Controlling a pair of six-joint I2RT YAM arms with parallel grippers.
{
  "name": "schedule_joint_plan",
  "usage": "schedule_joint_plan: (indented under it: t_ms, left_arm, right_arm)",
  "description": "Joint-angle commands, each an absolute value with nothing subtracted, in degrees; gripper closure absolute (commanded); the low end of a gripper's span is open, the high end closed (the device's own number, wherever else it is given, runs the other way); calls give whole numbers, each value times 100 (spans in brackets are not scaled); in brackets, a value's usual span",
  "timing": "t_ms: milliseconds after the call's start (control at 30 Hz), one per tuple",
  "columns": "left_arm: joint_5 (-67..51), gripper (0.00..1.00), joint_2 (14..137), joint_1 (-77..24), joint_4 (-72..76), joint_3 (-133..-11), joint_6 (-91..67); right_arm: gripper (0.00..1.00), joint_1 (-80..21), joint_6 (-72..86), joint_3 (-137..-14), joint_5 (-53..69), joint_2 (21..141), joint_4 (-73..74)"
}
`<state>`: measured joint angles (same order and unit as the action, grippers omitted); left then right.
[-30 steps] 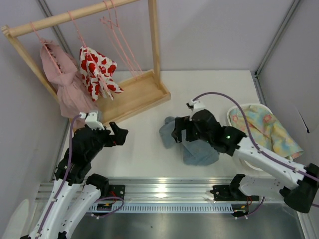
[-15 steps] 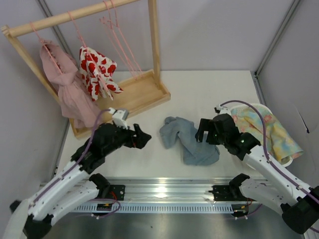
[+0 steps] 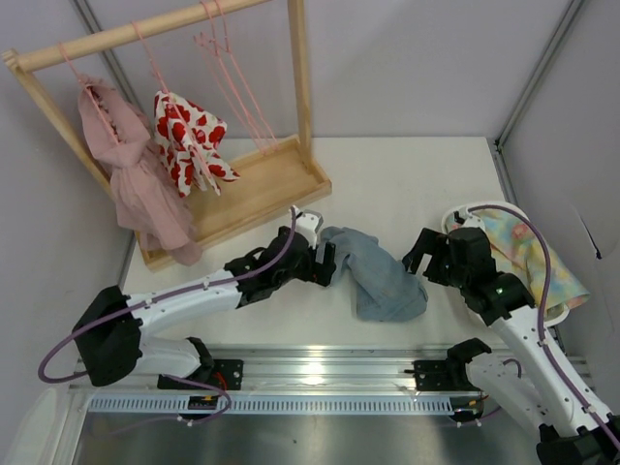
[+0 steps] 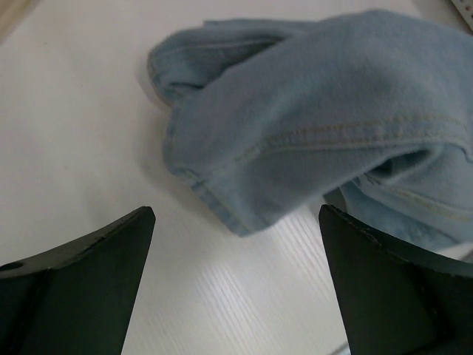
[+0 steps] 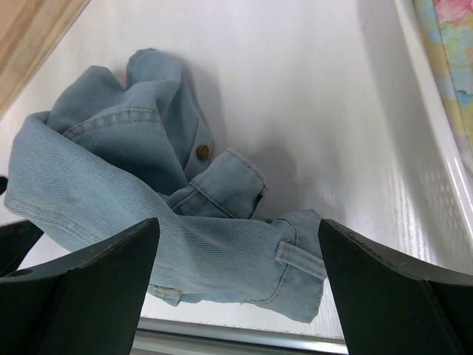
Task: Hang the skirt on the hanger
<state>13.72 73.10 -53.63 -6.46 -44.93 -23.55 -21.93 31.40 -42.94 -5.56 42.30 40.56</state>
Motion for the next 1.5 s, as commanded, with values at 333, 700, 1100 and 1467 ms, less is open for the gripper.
schedule_joint_plan:
  t_ms: [333,700,1100,1467]
  left_arm:
    - [977,27,8322,-5019,2092,-4403,-1258]
    - [-921,67,8402,-4896,2470,-4394,-335]
    - [-27,100,8018,-4694,2365,-4368,-501]
    - [721,100,7348,-4403,1231,-5254,-517]
  right_arm:
    - [2,-2039,3788,-3797,-202,3947,4078]
    - [5,-1951,4200,-3358,-184,3771,3964]
    - [49,-1916,4386,-2918,-194,3287,3648]
    - [100,-1916,3720,-4013,36,3507,3418]
